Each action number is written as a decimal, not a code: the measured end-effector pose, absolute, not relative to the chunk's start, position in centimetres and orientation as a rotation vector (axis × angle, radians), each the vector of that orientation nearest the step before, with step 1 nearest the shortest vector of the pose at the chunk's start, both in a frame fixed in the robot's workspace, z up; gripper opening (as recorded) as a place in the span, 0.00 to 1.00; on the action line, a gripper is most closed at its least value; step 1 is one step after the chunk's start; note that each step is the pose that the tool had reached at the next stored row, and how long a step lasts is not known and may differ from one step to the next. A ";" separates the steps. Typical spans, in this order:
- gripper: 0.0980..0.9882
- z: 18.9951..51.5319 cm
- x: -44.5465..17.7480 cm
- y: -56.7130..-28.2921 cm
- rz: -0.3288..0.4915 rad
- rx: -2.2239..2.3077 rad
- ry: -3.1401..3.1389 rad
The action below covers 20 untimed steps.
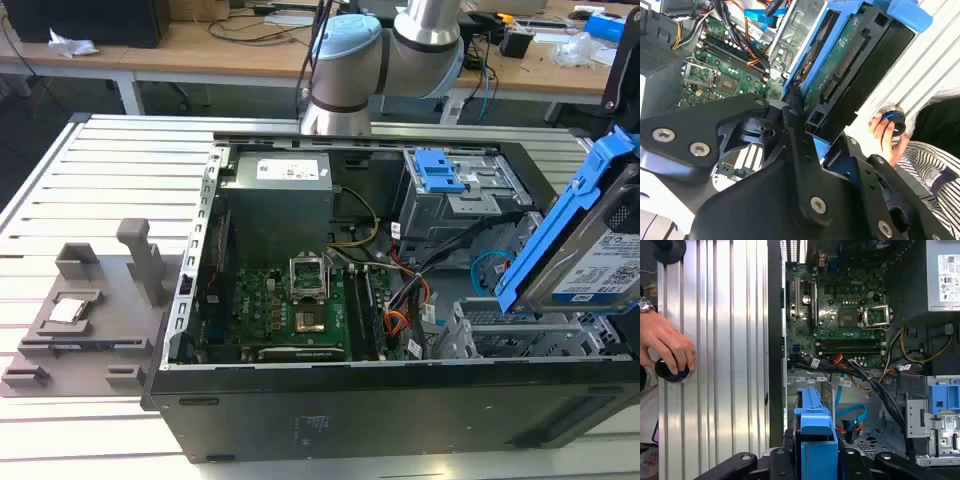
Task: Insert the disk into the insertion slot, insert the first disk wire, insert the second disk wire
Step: 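Insert the disk into the insertion slot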
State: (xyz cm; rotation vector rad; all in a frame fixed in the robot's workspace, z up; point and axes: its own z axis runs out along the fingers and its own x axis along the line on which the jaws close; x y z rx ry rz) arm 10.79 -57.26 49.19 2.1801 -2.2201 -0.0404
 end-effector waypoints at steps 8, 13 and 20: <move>0.30 47.7 10.8 -57.3 -0.041 2.180 -2.220; 0.30 47.4 10.8 -56.4 -0.041 2.180 -2.220; 0.30 46.1 10.8 -55.8 -0.041 2.180 -2.220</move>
